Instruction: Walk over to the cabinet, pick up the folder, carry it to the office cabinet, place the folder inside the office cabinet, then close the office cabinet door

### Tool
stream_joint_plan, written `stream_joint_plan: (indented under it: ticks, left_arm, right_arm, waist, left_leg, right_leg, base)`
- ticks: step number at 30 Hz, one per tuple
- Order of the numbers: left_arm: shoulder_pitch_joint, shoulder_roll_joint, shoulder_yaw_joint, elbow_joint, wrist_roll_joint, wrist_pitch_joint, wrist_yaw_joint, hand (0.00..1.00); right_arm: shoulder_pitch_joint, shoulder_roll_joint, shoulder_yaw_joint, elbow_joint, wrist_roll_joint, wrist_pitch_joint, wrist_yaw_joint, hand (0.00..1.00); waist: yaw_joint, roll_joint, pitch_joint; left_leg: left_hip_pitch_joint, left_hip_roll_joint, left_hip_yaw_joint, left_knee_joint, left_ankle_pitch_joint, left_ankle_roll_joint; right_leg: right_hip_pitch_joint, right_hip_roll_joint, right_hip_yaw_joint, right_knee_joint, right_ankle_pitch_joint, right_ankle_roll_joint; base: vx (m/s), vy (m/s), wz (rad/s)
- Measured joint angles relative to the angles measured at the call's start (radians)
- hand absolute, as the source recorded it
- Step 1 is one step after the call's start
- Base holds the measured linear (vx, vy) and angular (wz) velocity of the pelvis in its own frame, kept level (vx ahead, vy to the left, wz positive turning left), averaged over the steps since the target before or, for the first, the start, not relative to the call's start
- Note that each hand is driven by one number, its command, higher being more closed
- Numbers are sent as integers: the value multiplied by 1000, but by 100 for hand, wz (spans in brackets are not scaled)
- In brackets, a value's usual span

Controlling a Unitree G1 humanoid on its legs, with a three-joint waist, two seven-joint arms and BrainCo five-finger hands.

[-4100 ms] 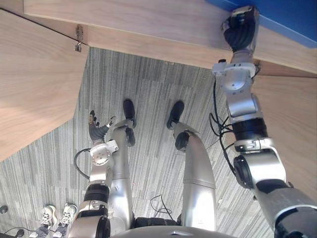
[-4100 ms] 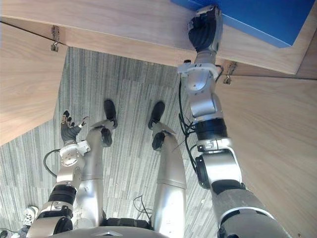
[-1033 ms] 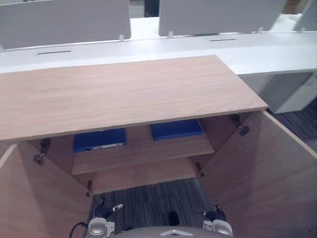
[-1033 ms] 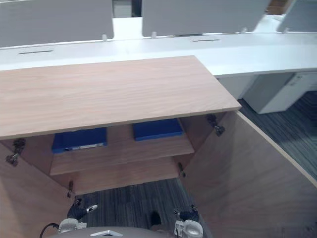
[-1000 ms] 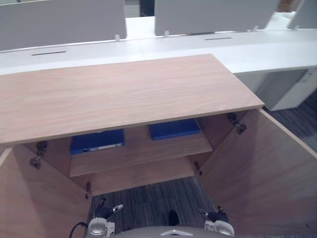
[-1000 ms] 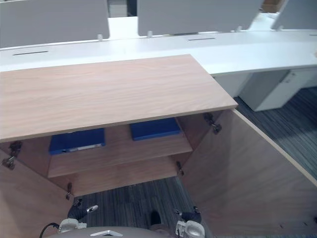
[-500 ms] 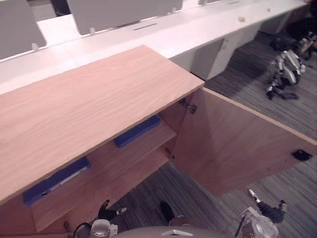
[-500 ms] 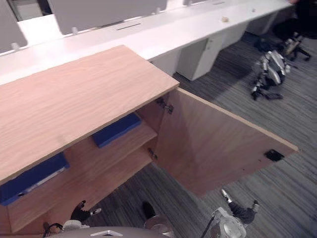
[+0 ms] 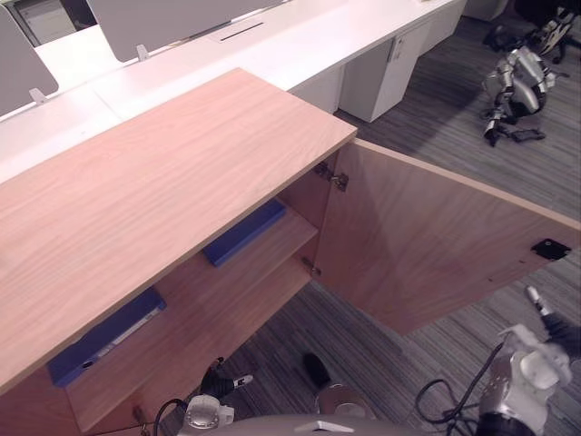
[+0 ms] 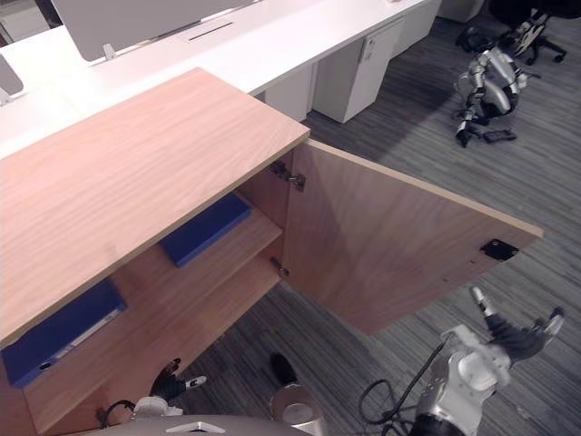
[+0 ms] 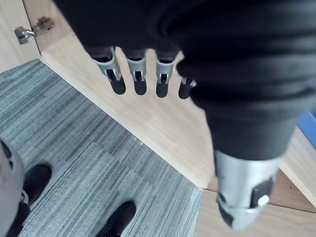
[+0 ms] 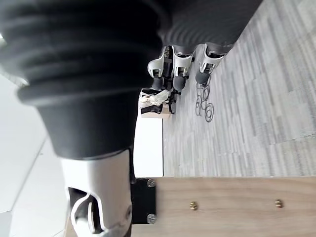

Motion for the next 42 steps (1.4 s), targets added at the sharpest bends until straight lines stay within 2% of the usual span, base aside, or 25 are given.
stream_joint_plan:
  ticks: [5,12,13,14,18,23,26,31,34,35,36,38,42]
  left_arm:
    - [11,25,-21,0,-1,-9,-11,0]
    - [25,44,-34,-1,-2,-16,-26,0]
    - [27,47,-42,-1,-2,-19,-27,0]
    - [26,52,-54,-4,-2,-22,-27,0]
    - [33,56,-72,-33,-1,-25,-28,0]
    - [33,57,-86,-35,0,-27,-28,0]
    - [26,57,-96,-35,1,-27,-28,0]
    - [13,57,-91,-35,4,-26,-26,0]
    - [5,57,-79,-34,20,-22,-25,0]
    - [0,58,-60,-32,21,-18,-25,0]
    - [-1,58,-57,-31,21,-18,-24,0]
    - [-4,58,-57,-22,21,-14,-20,0]
    - [-22,57,-59,11,31,-3,-16,0]
  right_arm:
    - [-49,-131,-2,141,65,-1,32,0]
    - [-88,-265,54,272,105,1,146,0]
    - [-96,-278,74,286,105,4,162,0]
    - [-98,-287,97,289,107,5,180,0]
    - [-101,-298,158,295,114,5,194,0]
    - [-89,-291,234,282,112,5,198,0]
    - [-53,-266,250,257,108,5,199,0]
    - [35,-149,248,114,103,5,178,0]
    - [133,-41,252,-18,102,-2,172,0]
    - [203,28,271,-95,102,-4,172,0]
    - [214,38,276,-108,102,-4,172,0]
    - [317,114,331,-205,102,-6,173,0]
    - [514,185,468,-369,102,-31,175,0]
  waist:
    - [-6,3,1]
    - [-12,23,16]
    - [-13,17,23]
    - [-14,28,23]
    - [-16,31,31]
    - [-33,32,32]
    - [-37,31,32]
    - [-45,27,32]
    - [-47,13,30]
    - [-48,0,24]
    - [-48,-3,25]
    - [-48,-29,22]
    - [-51,-38,18]
  left_leg:
    - [-18,0,-43,0,4,3]
    - [-28,-6,-80,-2,5,5]
    - [-28,-6,-85,-2,5,5]
    - [-28,-7,-99,-2,5,5]
    - [-29,-6,-107,-1,6,7]
    - [-30,-5,-106,-1,7,8]
    - [-29,-1,-106,0,7,8]
    - [-28,7,-106,0,9,7]
    - [-26,14,-106,0,15,2]
    - [-26,19,-106,-1,20,0]
    - [-26,20,-106,-1,21,-1]
    - [-26,25,-105,0,27,-7]
    - [-26,35,-100,16,27,-11]
  right_leg:
    - [9,-12,-37,-19,0,-1]
    - [16,-24,-64,-26,3,5]
    - [16,-24,-64,-26,3,5]
    - [17,-24,-67,-26,3,5]
    - [16,-25,-76,-28,3,5]
    - [23,-28,-80,-50,5,2]
    - [24,-26,-84,-56,7,1]
    - [25,-22,-88,-58,13,7]
    - [25,-16,-90,-55,20,3]
    - [25,-11,-91,-58,23,-1]
    - [25,-11,-91,-59,23,-2]
    - [24,-8,-101,-60,21,-14]
    - [26,-5,-113,-59,30,-29]
  base:
    - [52,-53,23]
    - [43,-37,10]
    - [20,-42,2]
    - [15,-47,5]
    - [1,-55,5]
    - [-4,-57,-2]
    - [8,-56,-1]
    - [8,-55,-2]
    - [-6,-85,-3]
    - [-24,-83,-2]
    - [-47,-93,-2]
    - [-62,-88,-3]
    - [-79,-103,-7]
